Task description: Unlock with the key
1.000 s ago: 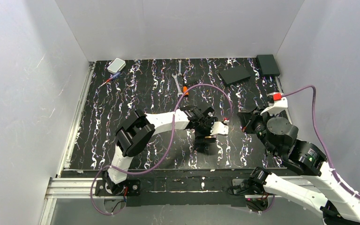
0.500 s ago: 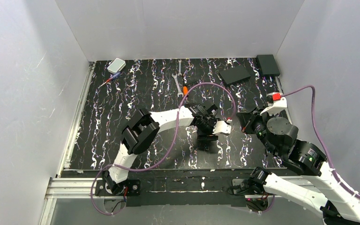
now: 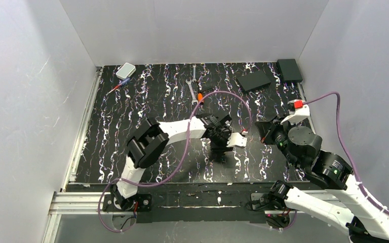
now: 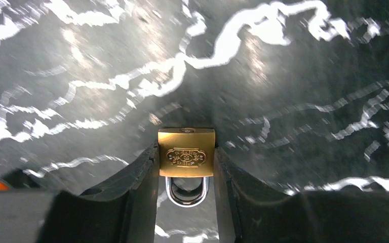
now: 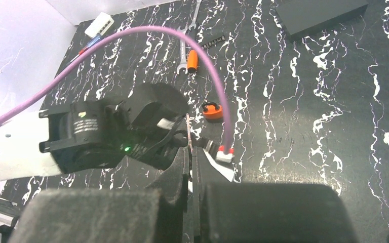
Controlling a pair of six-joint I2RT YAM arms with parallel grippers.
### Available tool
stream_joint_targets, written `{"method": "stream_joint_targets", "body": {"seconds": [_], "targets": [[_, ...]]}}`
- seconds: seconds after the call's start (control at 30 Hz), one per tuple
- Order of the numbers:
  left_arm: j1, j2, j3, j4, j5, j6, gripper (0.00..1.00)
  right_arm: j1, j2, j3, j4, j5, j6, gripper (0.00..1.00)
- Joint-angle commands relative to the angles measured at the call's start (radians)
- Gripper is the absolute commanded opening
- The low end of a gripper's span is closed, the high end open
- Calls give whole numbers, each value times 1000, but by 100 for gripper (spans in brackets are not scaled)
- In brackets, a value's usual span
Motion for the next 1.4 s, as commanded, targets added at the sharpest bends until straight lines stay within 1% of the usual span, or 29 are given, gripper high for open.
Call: {"method": "stream_joint_targets", "body": {"seconds": [0.0, 0.13, 0.3, 0.33, 0.37, 0.43, 0.47, 0.5, 0.57, 0.63, 0.67, 0.77, 0.83, 0.93, 1.03, 1.13, 1.23, 1.3, 1.37], "targets": [[4, -173, -176, 48, -15, -32, 0, 0, 9, 65, 25, 7, -20, 1], [11, -329, -284, 106, -3, -72, 0, 0, 20, 80, 24, -10, -36, 1], [22, -509, -399, 134, 79, -101, 0, 0, 37, 82, 37, -29, -37, 1], [27, -558, -433, 169, 87, -124, 0, 0, 41, 79, 42, -34, -37, 1], [30, -608, -482, 243, 76, -169, 0, 0, 45, 77, 50, -39, -37, 1], [38, -691, -601, 472, 45, -288, 0, 0, 57, 70, 65, -52, -36, 1], [40, -713, -633, 523, 60, -312, 0, 0, 64, 67, 69, -57, -36, 1], [41, -726, -639, 526, 75, -330, 0, 0, 73, 65, 73, -62, -36, 1], [43, -752, -613, 468, 61, -369, 0, 0, 91, 62, 78, -77, -36, 1], [46, -805, -619, 422, 34, -346, 0, 0, 105, 60, 81, -105, -38, 1], [48, -845, -644, 427, 33, -321, 0, 0, 109, 56, 87, -127, -42, 1], [56, -1002, -792, 552, 94, -226, 0, 0, 105, 38, 121, -218, -65, 1], [56, -1070, -844, 582, 131, -180, 0, 0, 100, 31, 138, -284, -78, 1], [54, -1130, -867, 588, 116, -198, 0, 0, 103, 30, 140, -382, -98, 1], [56, -1176, -882, 607, 93, -240, 0, 0, 126, 39, 119, -443, -102, 1], [56, -1248, -941, 665, 147, -172, 0, 0, 155, 49, 106, -491, -91, 1], [56, -1326, -1024, 744, 152, -86, 0, 0, 177, 60, 106, -550, -75, 1], [56, -1382, -1064, 808, 154, -83, 0, 0, 198, 78, 97, -595, -70, 1], [56, -1413, -1084, 825, 156, -71, 0, -1, 223, 102, 79, -639, -67, 1]]}}
